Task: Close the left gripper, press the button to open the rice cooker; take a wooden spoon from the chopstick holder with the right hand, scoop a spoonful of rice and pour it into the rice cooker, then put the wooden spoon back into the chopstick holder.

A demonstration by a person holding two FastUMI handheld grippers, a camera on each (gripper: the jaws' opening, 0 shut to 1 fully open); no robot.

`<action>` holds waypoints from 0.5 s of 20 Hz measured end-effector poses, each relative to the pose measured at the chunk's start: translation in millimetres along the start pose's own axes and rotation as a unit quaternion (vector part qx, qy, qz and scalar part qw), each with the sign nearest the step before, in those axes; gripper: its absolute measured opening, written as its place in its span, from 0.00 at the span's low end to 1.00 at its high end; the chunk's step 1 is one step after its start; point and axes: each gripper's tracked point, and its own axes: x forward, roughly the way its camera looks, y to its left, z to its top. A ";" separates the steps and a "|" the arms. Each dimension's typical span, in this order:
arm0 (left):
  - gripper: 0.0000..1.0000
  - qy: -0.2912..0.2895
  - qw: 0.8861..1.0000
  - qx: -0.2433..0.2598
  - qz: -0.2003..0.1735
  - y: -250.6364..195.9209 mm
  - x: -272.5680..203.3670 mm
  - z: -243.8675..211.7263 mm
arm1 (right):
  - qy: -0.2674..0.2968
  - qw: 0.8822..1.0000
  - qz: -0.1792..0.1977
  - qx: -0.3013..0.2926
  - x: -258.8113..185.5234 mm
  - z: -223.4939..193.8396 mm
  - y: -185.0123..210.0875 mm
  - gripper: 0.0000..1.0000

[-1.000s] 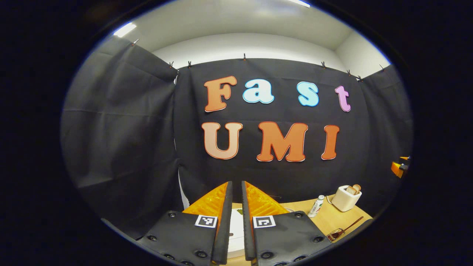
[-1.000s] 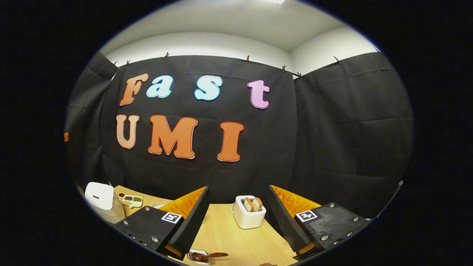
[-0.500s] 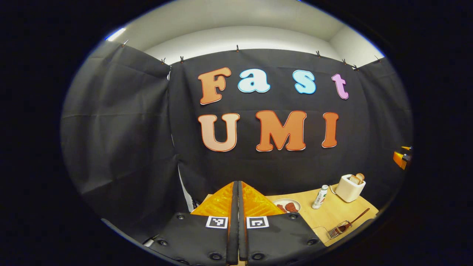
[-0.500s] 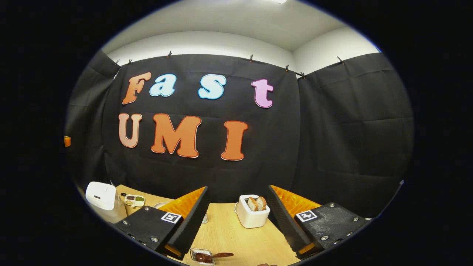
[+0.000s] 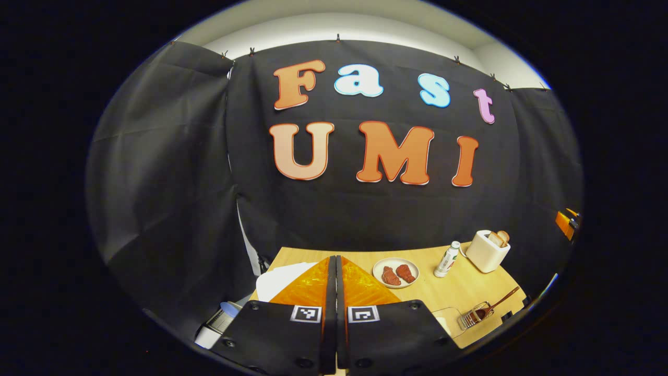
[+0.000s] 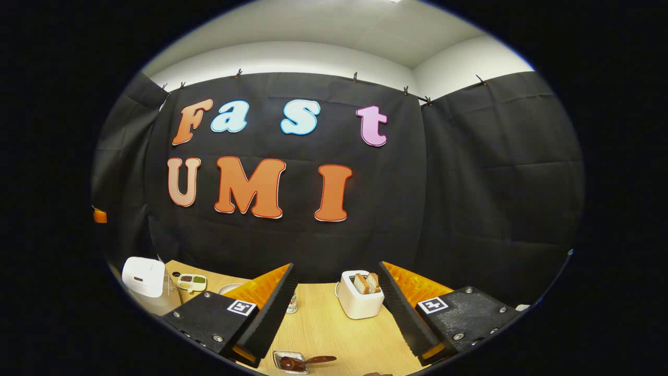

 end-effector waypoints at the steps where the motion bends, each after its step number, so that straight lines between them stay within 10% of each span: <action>1: 0.04 0.014 1.000 0.002 0.000 2.0 6.4 -8.0 | 0.003 1.000 0.001 0.001 0.0 -3.1 0.0 0.96; 10: 0.05 0.093 0.995 -0.018 -0.027 -0.7 60.9 -69.2 | 0.019 1.000 -0.017 -0.002 -6.2 -18.9 -11.9 0.97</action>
